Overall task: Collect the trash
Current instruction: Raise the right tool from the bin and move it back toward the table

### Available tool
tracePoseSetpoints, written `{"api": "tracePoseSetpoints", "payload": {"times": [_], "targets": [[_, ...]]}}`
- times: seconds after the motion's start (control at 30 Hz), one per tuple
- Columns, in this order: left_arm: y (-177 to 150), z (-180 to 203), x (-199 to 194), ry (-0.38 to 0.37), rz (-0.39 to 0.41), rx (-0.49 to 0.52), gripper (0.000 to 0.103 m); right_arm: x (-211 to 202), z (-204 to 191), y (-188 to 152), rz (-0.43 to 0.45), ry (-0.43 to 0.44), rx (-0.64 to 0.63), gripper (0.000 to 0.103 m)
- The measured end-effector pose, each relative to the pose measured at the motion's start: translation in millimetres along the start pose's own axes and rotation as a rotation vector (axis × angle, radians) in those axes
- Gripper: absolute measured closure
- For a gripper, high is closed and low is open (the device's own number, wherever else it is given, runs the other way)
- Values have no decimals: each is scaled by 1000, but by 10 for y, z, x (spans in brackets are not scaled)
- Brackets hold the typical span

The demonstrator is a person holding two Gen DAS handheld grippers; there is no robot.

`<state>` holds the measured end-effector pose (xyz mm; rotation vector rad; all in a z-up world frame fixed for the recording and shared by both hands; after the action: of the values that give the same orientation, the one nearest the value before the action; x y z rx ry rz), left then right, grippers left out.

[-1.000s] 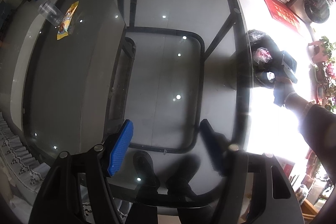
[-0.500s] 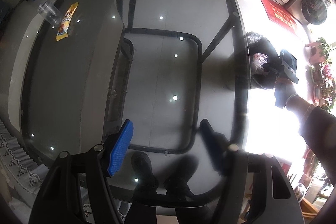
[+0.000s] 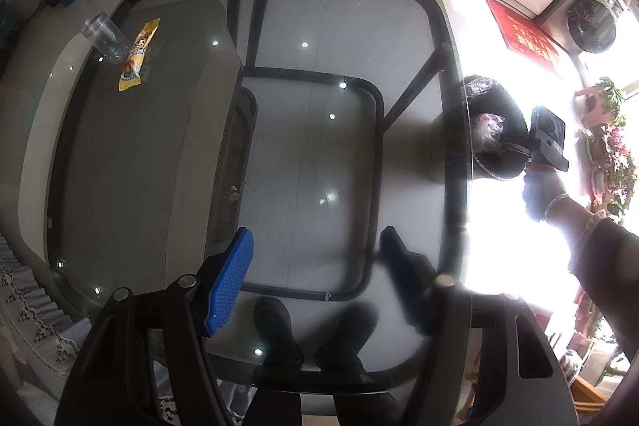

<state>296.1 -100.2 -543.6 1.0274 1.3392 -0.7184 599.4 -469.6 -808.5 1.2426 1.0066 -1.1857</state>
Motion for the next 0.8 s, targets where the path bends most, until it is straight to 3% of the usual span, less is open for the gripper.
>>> {"api": "tracePoseSetpoints", "payload": {"times": [0.23,0.4,0.8], "targets": [[-4,-63,-73,0,11,3,38,-166,-87,-88,18,31,-3,37],[40,-77,-181,-3,36,13,38,-516,-164,-167,58,79,-8,37],[78,-91,-392,-21,69,22,38,-1173,-290,-258,127,95,-90,35]]}}
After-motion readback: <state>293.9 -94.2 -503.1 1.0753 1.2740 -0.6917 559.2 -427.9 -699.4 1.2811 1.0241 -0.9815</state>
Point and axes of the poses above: each gripper's, at about its wrist camera, not at the fingertips, and x roughly the way its jaws point, z to its right, y to its top, the point moved 5 cm from there along x, roughly the way its jaws point, and after that the axes turned 6 degrees about y, right-handed, at the moved point
